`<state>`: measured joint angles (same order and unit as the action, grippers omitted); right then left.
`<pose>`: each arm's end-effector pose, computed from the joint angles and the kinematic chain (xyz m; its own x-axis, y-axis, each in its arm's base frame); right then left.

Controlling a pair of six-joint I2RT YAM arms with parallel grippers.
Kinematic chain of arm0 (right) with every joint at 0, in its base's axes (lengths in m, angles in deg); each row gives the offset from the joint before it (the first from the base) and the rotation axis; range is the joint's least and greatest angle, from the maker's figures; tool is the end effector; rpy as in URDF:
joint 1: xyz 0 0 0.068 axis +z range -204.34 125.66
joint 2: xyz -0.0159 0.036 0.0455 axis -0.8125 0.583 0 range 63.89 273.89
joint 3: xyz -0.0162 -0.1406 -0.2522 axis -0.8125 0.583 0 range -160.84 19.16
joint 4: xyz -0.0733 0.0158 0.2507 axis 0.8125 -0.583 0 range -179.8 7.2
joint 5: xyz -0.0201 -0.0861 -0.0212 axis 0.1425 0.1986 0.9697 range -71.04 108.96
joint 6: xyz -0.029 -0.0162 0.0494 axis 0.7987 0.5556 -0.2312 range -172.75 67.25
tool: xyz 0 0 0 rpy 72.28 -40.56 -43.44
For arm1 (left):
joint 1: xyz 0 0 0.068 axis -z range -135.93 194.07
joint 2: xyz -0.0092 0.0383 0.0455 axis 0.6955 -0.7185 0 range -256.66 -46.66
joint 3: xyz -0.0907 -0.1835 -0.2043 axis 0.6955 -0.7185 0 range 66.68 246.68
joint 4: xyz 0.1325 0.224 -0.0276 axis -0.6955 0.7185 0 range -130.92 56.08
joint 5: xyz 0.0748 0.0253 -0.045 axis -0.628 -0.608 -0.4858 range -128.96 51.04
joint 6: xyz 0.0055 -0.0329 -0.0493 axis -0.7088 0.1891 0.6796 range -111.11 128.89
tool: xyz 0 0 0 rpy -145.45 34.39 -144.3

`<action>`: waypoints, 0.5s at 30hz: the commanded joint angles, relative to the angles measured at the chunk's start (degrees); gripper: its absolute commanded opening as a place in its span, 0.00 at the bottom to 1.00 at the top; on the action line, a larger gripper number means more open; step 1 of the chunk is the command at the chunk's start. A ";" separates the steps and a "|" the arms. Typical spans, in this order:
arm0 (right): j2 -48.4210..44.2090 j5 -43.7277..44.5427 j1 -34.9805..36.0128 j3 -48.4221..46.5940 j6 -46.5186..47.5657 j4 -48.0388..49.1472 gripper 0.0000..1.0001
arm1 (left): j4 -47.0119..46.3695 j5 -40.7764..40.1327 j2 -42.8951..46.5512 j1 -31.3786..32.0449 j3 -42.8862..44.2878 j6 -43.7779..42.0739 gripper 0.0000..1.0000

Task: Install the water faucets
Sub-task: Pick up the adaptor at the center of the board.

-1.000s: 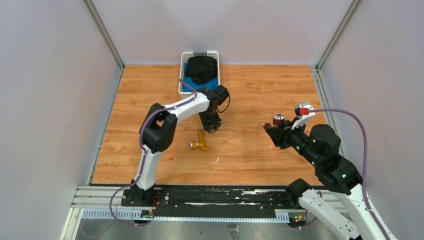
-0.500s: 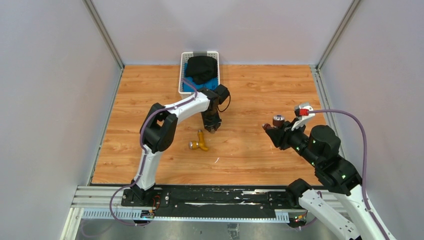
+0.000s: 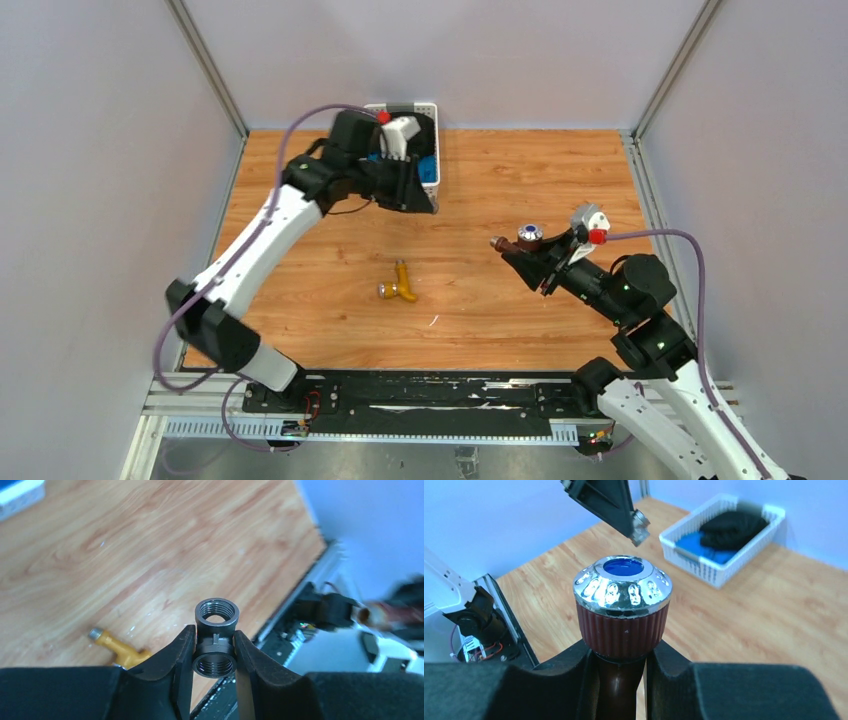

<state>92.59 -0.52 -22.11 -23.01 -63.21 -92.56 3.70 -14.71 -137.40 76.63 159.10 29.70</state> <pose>0.0879 0.0725 0.3714 -0.0887 0.1465 -0.9852 -0.7813 0.6033 0.1600 0.2857 -0.2036 0.3841 -0.8011 0.1272 -0.5848 0.4916 0.6973 -0.5217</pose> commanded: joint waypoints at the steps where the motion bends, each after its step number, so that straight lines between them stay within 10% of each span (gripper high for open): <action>1: -3.99 -7.04 0.94 2.88 7.13 17.69 0.00 | -1.03 24.44 7.66 -3.30 -3.98 -5.17 0.00; 15: -6.73 -3.52 8.25 -1.18 28.92 6.52 0.00 | -7.39 49.06 16.59 -3.34 -14.75 4.49 0.00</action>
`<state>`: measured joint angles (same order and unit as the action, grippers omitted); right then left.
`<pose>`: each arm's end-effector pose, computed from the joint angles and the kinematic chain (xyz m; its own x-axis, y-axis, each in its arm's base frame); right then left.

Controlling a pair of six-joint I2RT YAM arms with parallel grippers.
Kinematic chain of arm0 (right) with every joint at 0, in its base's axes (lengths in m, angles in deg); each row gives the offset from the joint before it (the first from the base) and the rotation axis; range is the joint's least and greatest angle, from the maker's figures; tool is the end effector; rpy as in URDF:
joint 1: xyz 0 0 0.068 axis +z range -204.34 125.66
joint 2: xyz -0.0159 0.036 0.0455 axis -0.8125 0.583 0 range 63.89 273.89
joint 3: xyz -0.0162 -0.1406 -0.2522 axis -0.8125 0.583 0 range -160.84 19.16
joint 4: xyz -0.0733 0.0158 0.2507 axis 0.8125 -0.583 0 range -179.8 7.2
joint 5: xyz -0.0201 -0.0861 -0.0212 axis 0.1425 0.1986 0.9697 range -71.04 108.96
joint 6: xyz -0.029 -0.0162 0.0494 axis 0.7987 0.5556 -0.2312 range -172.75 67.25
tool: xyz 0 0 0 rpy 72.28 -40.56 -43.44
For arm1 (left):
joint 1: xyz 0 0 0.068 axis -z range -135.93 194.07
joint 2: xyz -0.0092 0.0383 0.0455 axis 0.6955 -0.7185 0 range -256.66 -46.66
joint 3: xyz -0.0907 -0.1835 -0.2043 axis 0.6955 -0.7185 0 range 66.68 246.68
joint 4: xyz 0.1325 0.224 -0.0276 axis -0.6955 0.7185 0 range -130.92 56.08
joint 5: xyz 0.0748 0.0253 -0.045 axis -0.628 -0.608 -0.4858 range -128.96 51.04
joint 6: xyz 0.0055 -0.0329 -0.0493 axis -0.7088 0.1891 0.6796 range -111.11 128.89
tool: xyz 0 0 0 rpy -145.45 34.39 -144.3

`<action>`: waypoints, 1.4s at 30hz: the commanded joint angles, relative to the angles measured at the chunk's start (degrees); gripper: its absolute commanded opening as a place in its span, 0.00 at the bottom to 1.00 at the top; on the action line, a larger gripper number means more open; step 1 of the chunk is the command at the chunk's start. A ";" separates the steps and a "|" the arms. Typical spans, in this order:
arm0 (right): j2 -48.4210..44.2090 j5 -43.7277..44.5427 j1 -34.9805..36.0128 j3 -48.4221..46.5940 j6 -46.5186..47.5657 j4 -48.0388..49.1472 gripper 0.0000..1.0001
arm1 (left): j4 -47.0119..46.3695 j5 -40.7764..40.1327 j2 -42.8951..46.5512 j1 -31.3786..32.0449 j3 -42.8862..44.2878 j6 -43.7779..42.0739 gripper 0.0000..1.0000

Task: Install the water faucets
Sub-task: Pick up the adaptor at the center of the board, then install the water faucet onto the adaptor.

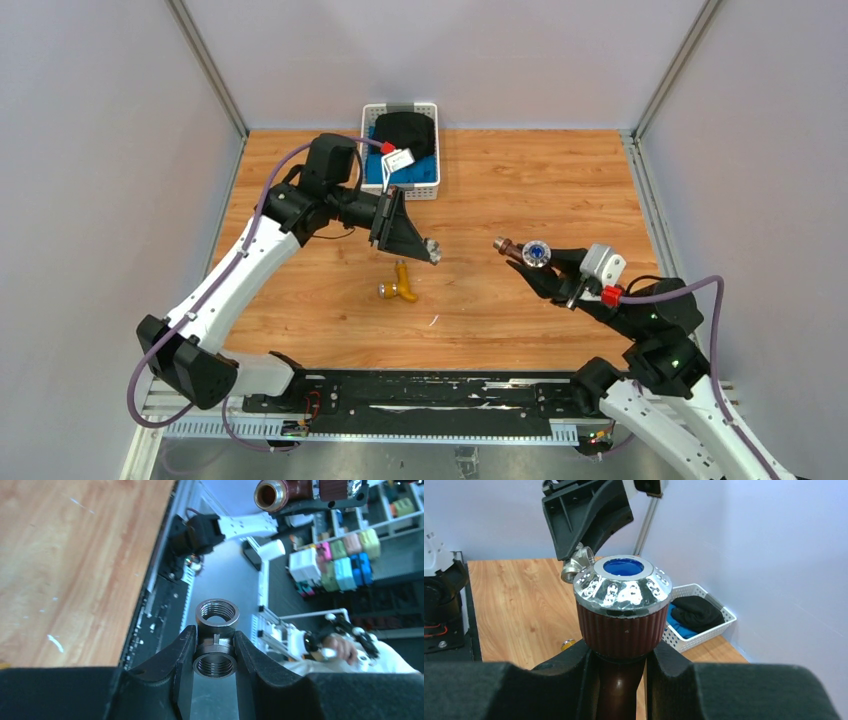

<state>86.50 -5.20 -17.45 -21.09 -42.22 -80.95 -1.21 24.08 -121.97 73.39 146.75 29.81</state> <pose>0.0561 0.0644 0.3910 0.4188 0.1059 -0.9019 -0.7932 0.5262 -0.3065 0.2121 -0.1636 0.4117 -0.7733 0.2487 -0.5833 0.6240 0.1352 -0.7696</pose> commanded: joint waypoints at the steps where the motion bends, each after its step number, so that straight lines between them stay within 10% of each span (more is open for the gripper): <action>1: -1.08 2.15 4.80 -2.93 9.25 -5.92 0.00 | -3.66 11.60 0.88 -0.10 -3.32 5.70 0.00; 14: 1.29 31.82 31.35 -0.31 35.58 -11.61 0.00 | -0.06 13.02 -0.66 -0.06 -6.15 7.98 0.00; 25: 4.26 58.49 62.46 15.20 71.77 18.03 0.00 | 0.11 14.67 3.89 -0.08 -11.54 10.37 0.00; 42: 19.84 65.65 68.71 17.60 90.84 36.24 0.00 | 0.20 16.21 5.30 0.03 -13.36 10.23 0.00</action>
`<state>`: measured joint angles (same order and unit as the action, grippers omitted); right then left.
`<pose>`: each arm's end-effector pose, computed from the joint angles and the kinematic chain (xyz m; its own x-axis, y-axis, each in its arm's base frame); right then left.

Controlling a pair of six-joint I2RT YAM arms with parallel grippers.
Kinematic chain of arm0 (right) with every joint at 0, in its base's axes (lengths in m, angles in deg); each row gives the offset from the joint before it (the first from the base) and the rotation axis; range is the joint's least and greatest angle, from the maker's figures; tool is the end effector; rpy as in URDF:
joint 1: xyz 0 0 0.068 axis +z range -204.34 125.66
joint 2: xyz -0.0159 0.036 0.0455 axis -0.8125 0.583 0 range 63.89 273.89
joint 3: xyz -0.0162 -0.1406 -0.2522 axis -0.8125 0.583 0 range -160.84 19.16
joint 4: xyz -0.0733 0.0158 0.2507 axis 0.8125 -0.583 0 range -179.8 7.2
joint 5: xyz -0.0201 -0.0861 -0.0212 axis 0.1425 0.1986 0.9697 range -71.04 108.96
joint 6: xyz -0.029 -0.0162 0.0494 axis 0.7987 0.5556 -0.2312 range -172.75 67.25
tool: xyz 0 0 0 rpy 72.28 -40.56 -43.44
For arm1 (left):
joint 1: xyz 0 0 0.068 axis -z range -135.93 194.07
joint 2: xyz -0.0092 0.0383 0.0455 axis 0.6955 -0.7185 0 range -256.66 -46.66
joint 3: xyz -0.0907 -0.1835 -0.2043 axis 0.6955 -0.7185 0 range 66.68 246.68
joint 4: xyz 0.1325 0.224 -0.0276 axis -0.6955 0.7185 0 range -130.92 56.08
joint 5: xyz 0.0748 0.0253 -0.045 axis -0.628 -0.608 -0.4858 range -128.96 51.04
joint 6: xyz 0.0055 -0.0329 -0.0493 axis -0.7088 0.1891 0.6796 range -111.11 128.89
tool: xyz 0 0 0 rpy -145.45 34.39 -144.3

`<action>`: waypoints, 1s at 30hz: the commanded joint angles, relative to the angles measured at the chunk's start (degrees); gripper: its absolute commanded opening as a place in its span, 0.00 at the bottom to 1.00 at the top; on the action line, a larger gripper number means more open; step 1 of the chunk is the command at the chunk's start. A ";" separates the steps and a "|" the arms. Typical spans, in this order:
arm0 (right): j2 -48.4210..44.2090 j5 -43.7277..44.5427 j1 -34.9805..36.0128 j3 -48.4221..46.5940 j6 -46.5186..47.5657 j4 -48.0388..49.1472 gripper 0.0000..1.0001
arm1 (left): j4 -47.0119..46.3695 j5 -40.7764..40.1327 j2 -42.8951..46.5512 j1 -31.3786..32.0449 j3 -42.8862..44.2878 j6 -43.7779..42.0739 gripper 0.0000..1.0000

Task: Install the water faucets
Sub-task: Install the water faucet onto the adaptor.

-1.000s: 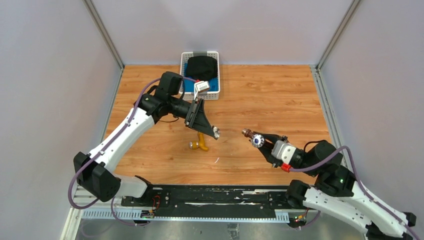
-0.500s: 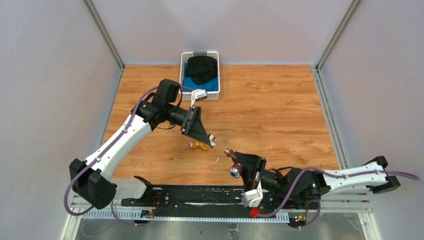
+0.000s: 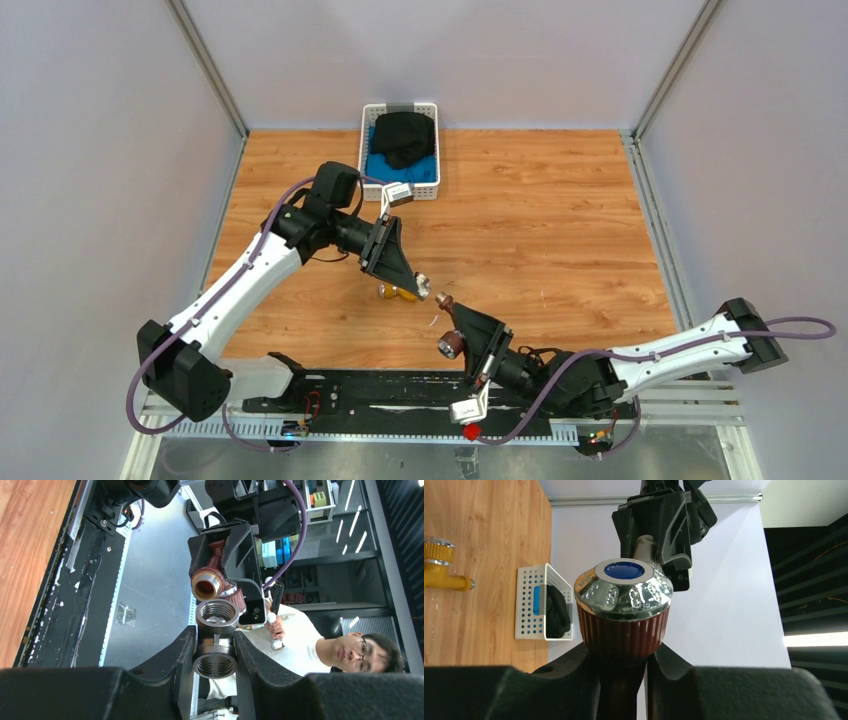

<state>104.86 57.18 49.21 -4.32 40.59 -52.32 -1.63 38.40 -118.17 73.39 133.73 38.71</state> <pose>-0.0125 0.1671 0.3056 0.9066 -0.4140 -0.0822 0.0000 0.1947 -0.9809 0.1889 -0.1548 0.3629 -0.8820 0.3706 -0.2912 0.3263 0.0344 -0.9446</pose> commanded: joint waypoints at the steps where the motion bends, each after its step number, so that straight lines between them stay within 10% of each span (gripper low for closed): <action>1: 2.08 3.47 2.43 0.74 8.65 8.58 0.00 | 0.57 1.77 1.69 0.03 -0.51 1.50 0.00; 30: 8.08 0.08 5.58 -0.48 12.22 14.30 0.00 | 0.53 1.11 3.15 3.71 -2.84 2.56 0.00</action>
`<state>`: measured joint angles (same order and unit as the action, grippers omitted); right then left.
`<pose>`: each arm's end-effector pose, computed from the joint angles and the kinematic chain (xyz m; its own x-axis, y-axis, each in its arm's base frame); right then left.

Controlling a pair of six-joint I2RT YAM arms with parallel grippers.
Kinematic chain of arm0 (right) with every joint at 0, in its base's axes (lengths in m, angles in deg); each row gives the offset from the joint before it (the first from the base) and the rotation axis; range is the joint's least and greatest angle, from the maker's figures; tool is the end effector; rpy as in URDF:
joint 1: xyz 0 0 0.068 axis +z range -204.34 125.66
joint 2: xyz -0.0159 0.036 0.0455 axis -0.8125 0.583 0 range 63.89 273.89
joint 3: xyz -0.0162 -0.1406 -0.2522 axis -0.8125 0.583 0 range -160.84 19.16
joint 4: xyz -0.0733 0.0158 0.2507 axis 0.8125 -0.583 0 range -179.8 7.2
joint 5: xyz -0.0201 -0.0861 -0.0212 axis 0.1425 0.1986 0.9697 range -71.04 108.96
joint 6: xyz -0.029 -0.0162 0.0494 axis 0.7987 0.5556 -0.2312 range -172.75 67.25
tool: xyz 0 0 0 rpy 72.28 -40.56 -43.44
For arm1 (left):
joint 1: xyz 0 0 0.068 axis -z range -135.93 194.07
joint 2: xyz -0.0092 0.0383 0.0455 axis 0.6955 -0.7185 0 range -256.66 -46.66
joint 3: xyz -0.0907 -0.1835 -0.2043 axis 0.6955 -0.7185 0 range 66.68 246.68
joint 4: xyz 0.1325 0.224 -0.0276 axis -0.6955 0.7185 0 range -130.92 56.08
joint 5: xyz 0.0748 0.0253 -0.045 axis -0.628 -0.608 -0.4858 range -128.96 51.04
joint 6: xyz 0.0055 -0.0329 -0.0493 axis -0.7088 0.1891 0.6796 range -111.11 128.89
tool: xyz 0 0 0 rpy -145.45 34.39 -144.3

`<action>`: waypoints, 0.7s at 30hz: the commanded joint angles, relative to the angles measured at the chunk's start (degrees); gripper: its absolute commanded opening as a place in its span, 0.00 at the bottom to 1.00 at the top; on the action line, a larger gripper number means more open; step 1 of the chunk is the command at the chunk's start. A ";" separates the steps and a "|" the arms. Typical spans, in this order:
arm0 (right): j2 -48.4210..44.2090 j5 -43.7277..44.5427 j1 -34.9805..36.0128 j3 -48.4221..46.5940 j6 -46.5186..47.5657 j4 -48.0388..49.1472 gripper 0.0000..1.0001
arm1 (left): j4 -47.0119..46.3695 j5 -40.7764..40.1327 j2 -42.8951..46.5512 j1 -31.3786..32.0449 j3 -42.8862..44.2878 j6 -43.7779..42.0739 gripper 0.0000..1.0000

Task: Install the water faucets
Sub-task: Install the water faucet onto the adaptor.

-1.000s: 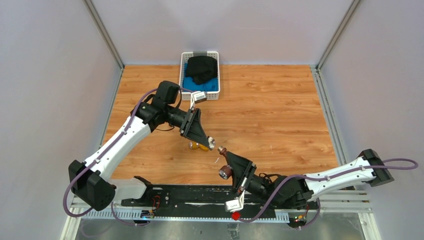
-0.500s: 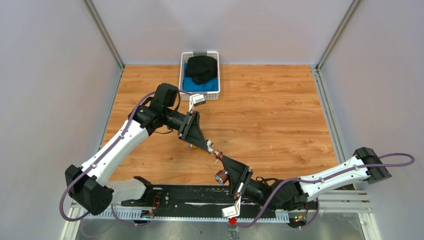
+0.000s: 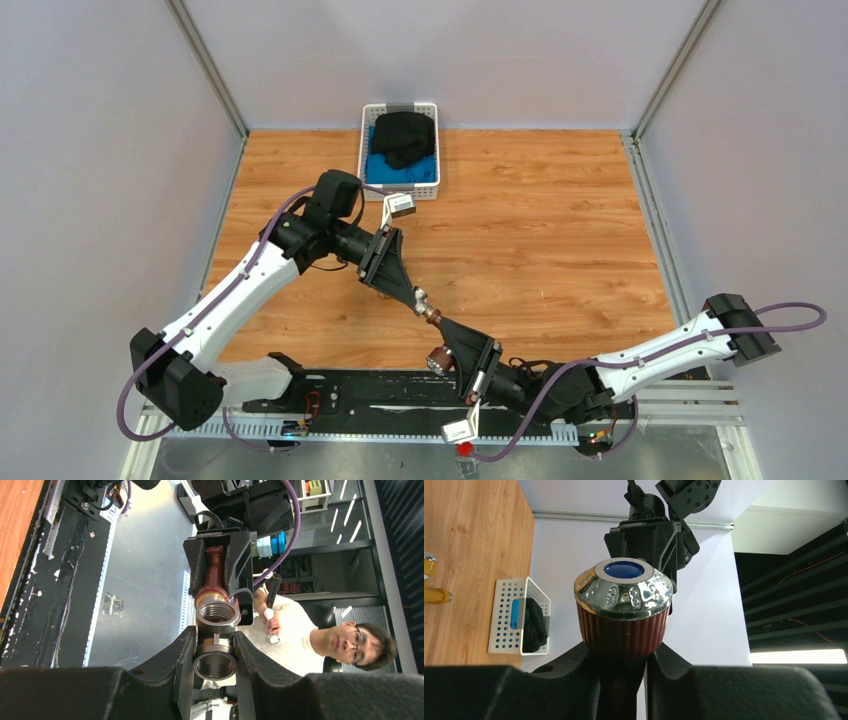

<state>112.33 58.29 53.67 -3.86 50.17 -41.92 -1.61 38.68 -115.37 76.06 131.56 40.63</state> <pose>-0.0308 0.1842 0.3013 0.9195 -0.3897 0.0507 0.1262 0.1707 -0.9772 0.1705 -0.1566 0.3618 -0.8709 0.4113 -0.2692 0.3055 0.0238 -0.9519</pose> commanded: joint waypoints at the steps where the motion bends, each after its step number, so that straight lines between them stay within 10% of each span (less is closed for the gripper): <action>1: 0.73 -0.98 1.25 -1.02 2.75 4.01 0.00 | 0.56 0.77 0.18 1.13 -0.59 0.69 0.00; 21: 1.58 0.41 1.59 -0.60 4.33 7.29 0.00 | 0.44 -0.01 1.93 2.02 -3.68 0.39 0.00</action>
<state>114.39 59.15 55.18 -3.69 51.13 -40.65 -2.00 38.99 -114.17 76.56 128.50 40.61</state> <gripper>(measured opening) 0.287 0.342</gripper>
